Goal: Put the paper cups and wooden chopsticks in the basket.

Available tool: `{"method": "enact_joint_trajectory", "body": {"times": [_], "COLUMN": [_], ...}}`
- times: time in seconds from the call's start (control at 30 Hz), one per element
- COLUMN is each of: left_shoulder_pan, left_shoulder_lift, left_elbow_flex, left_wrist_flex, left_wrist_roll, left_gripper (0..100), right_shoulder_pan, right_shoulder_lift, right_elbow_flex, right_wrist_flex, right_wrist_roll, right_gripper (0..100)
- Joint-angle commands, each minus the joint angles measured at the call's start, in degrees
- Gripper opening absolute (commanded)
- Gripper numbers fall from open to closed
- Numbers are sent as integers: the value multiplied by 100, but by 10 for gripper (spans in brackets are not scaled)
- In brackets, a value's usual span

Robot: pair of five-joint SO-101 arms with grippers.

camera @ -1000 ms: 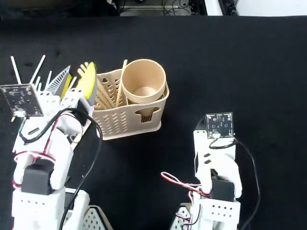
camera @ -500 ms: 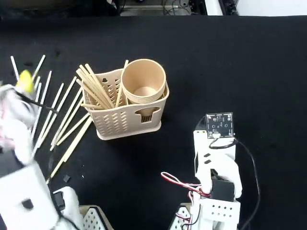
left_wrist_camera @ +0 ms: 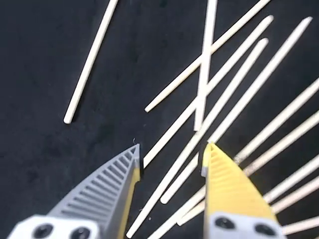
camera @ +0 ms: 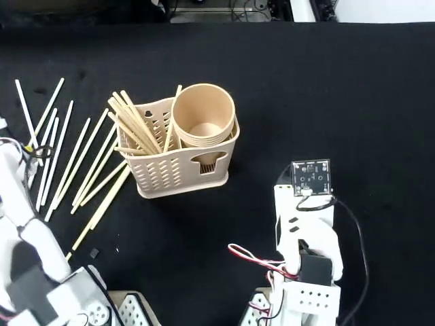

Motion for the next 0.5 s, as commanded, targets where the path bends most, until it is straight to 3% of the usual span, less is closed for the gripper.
{"method": "enact_joint_trajectory", "body": {"times": [0.0, 0.23, 0.37, 0.47], "left_shoulder_pan": [-127, 127, 444, 585], "left_shoulder_lift": [800, 2400, 3138, 3727], "left_elbow_flex": [-752, -2000, -2949, -3758], "left_wrist_flex": [-141, -132, 642, 1204], "left_wrist_roll": [35, -132, -1116, -1178], "left_gripper": [210, 209, 209, 209], "right_shoulder_pan": [-35, -35, -35, -35], "right_shoulder_lift": [-374, -374, -374, -374], "right_elbow_flex": [-22, -22, -22, -22], "right_wrist_flex": [-62, -62, -62, -62], "right_wrist_roll": [0, 0, 0, 0], "right_gripper": [21, 21, 21, 21]}}
